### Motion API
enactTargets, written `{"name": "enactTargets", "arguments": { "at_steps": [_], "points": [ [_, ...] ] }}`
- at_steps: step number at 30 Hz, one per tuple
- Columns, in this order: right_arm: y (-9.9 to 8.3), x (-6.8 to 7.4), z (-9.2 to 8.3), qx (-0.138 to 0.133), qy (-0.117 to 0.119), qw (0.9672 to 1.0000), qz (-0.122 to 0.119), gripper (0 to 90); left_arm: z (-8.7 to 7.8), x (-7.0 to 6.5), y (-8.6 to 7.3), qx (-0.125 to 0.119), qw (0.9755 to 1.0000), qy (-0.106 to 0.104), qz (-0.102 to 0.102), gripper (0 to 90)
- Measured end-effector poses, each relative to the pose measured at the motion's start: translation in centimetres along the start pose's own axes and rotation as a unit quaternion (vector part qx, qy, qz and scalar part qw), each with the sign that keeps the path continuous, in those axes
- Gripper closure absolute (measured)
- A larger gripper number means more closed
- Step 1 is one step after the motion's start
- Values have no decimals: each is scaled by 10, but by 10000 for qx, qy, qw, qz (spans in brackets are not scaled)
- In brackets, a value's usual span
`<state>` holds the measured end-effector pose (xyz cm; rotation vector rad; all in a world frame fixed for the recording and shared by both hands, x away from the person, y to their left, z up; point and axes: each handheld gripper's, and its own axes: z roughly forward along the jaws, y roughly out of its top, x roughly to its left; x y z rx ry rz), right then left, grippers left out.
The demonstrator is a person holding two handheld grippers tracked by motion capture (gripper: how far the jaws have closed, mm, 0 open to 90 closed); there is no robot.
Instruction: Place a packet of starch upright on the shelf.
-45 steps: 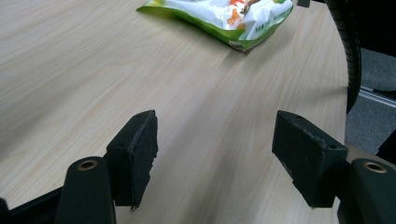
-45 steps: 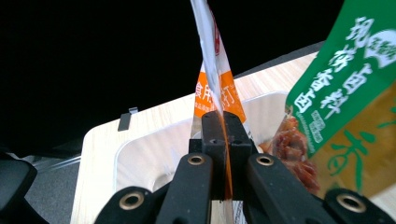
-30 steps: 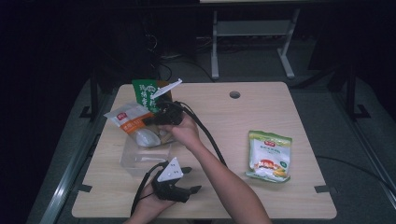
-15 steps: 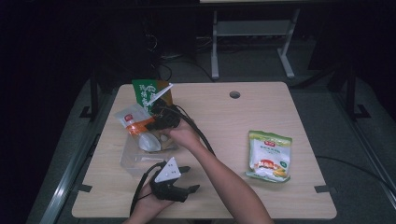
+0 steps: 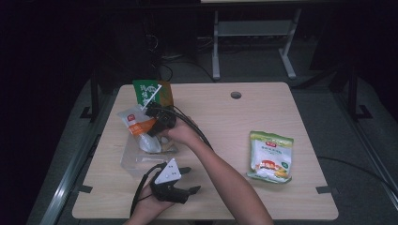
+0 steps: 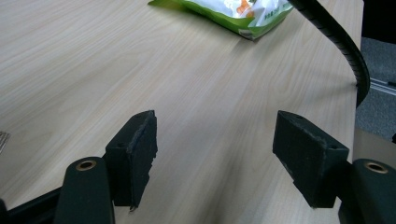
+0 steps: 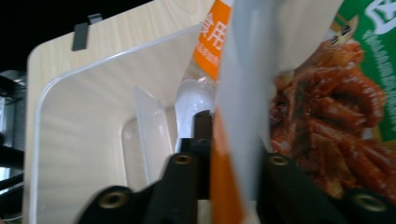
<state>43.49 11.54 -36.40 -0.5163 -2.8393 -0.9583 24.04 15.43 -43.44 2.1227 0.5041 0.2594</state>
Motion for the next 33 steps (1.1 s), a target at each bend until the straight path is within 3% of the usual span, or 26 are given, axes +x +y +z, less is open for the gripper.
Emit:
{"name": "enactTargets", "arguments": {
  "at_steps": [7, 12, 16, 24, 27, 30, 33],
  "points": [
    [-9, 4, -4, -461, 161, 9987, 146, 898, 2, -5, 0, -4, 10000, -36, 7, 304],
    [-14, 14, -13, -1059, -14, 9941, 227, 899, 1, -5, 0, 12, 10000, -34, 58, 304],
    [-17, 15, -10, -1395, -4, 9897, 322, 898, 0, -5, 0, -13, 10000, -44, 55, 304],
    [-31, 10, 13, -1363, -55, 9899, 393, 896, 0, -5, -1, 3, 10000, -52, 52, 304],
    [-33, 8, 11, -1372, -3, 9898, 391, 852, 0, -5, -1, 3, 10000, -49, 35, 304],
    [-33, 10, 4, -1324, -132, 9908, 240, 758, 1, -5, 0, 17, 10000, -57, 47, 304],
    [-35, 12, -5, -1194, -203, 9924, 214, 724, 2, -6, 0, 16, 10000, -62, 47, 304]
  ]
}}
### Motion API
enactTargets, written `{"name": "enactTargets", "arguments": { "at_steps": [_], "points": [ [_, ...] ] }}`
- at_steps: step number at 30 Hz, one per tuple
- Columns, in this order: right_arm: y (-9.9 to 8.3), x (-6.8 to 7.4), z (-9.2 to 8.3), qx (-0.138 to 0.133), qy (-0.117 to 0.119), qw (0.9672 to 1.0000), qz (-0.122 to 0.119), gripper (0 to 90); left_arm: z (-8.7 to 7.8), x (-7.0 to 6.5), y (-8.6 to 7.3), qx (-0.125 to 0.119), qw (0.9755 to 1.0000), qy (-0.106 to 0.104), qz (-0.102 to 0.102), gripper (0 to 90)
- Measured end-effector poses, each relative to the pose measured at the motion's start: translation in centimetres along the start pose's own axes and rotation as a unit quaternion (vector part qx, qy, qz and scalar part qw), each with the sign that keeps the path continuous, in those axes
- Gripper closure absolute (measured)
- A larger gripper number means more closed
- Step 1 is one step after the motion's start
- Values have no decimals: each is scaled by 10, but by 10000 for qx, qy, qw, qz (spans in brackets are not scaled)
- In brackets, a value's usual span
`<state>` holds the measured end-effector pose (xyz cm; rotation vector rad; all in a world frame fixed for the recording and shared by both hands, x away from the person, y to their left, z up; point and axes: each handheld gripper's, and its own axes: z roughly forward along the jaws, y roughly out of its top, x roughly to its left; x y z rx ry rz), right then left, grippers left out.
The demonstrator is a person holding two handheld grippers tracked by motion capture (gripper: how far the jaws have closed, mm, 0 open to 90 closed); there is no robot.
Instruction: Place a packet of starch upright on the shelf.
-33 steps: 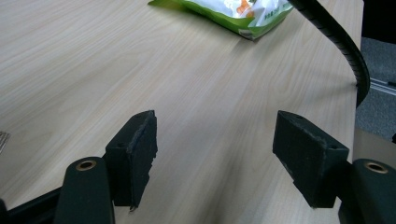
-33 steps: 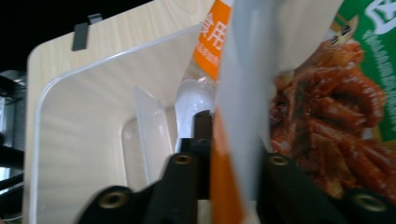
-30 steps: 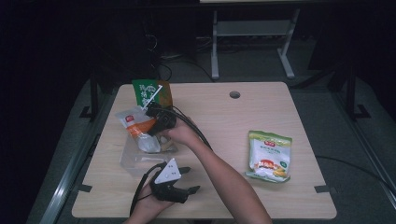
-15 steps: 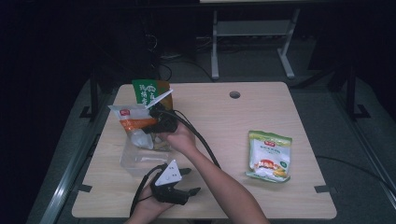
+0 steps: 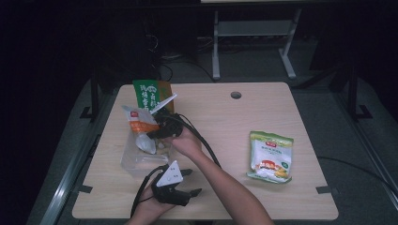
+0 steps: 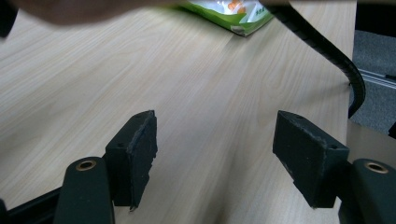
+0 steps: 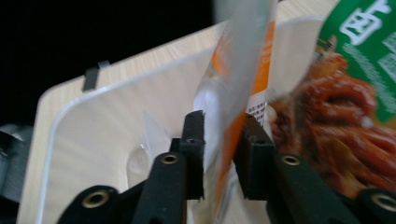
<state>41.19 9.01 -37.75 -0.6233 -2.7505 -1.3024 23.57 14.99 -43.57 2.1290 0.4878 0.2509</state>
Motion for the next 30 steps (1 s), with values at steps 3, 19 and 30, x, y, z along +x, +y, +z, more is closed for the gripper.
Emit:
{"name": "enactTargets", "arguments": {
  "at_steps": [3, 19, 30],
  "points": [
    [-3, -1, -7, 43, -47, 10000, -19, 761, 1, 0, 0, 29, 10000, -6, 16, 304],
    [-17, -7, -7, 181, 22, 9998, -51, 795, 4, 1, 0, 75, 10000, 22, -1, 304],
    [-21, -11, -33, -21, 47, 9999, 114, 637, 6, 1, 1, 103, 9999, 23, -38, 299]
  ]
}}
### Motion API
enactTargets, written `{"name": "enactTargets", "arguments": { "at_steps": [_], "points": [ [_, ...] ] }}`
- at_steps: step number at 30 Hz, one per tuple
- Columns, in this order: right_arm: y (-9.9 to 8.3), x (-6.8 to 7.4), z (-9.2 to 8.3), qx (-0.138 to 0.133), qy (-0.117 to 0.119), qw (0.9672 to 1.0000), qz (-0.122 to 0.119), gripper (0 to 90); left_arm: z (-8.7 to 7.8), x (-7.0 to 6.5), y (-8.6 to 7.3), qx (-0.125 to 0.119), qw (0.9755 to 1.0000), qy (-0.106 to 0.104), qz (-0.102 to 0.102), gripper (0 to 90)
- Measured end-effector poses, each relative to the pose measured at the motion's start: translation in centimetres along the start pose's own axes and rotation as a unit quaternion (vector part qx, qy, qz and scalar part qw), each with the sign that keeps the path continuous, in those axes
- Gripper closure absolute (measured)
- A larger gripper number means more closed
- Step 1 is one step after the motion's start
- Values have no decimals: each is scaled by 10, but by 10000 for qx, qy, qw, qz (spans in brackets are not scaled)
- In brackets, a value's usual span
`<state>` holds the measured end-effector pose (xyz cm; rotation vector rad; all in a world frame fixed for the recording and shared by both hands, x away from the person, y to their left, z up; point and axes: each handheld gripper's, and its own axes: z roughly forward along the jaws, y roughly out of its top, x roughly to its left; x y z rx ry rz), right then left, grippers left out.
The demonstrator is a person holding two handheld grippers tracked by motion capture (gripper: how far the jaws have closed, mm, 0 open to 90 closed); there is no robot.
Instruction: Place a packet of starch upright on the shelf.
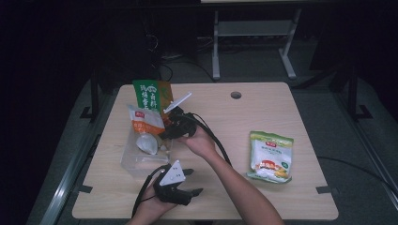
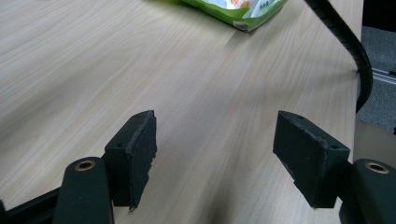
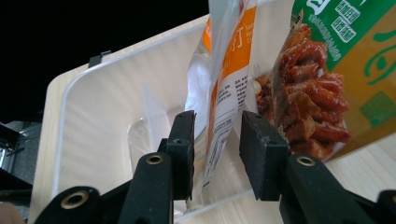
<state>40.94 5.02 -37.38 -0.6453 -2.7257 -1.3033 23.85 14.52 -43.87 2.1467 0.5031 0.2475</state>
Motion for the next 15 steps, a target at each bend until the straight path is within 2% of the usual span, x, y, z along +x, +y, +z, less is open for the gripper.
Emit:
{"name": "enactTargets", "arguments": {
  "at_steps": [8, 14, 15],
  "points": [
    [-4, 0, -15, -63, 58, 9999, 61, 567, 2, 0, 0, 22, 10000, 0, 1, 295],
    [-10, -1, -26, -125, 28, 9999, -11, 525, 1, 1, 0, -6, 10000, 6, -20, 294],
    [-11, 0, -28, -112, 30, 9999, 88, 520, 1, 1, 0, -9, 10000, 11, -24, 293]
  ]
}}
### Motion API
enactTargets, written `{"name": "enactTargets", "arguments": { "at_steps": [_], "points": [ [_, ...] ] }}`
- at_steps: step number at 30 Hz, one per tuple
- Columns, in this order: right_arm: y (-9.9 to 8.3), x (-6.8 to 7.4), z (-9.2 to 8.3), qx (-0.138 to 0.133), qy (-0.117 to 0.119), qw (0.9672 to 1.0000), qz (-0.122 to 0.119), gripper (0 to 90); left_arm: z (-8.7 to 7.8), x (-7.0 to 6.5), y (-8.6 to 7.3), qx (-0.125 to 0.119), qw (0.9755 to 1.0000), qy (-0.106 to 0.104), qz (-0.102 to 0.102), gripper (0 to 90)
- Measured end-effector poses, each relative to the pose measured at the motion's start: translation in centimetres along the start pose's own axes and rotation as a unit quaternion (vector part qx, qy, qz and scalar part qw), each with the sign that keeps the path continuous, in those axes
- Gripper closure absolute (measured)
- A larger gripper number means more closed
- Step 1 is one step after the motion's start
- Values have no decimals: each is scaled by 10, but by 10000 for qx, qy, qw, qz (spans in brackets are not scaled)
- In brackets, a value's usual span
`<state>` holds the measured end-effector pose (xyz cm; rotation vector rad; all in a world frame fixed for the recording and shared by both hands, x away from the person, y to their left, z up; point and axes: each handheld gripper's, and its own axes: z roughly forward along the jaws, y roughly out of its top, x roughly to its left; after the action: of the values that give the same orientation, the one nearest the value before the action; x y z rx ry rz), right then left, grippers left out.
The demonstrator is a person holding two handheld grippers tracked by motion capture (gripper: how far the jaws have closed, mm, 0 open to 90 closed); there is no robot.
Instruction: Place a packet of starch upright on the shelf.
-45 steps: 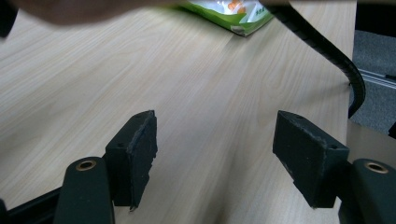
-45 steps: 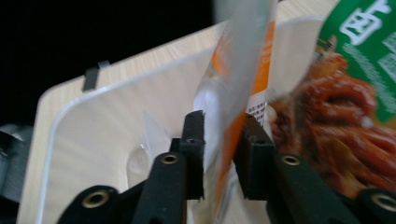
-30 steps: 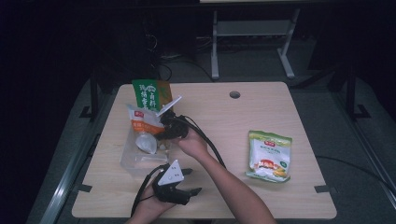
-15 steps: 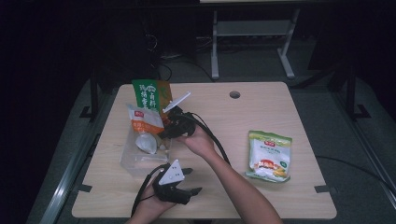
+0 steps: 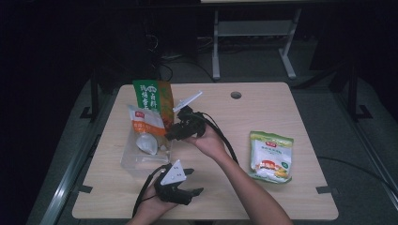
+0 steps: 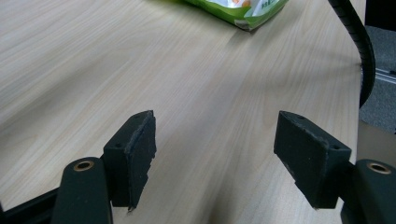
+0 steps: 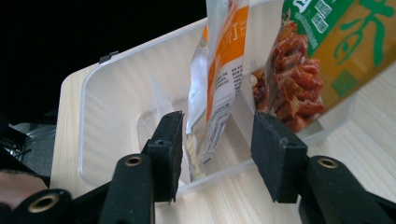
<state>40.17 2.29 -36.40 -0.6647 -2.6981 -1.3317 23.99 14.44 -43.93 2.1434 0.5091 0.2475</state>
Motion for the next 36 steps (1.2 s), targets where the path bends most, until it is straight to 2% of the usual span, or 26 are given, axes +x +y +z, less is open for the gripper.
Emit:
{"name": "enactTargets", "arguments": {
  "at_steps": [3, 4, 5, 10, 21, 25, 36],
  "points": [
    [-4, -2, -5, 34, -53, 10000, -50, 505, 0, 0, 0, 14, 10000, 5, -1, 293],
    [-5, -1, -7, 27, -35, 10000, 35, 503, 0, 0, 0, 10, 10000, 12, 25, 294],
    [-7, -3, -9, 31, -53, 10000, 5, 499, 0, 1, 0, 13, 10000, 9, 37, 293],
    [-14, -5, -20, 47, -94, 9998, 166, 477, 0, 1, 0, 30, 10000, 14, 58, 293],
    [-32, -13, -46, 50, -290, 9992, 281, 455, 2, 1, 0, 22, 10000, 23, 15, 292],
    [-41, -16, -56, 55, -356, 9988, 333, 441, 2, 1, 0, 56, 10000, 29, 61, 292],
    [-69, -26, -84, 134, -632, 9961, 594, 408, 3, 1, 0, 68, 10000, 27, 39, 292]
  ]
}}
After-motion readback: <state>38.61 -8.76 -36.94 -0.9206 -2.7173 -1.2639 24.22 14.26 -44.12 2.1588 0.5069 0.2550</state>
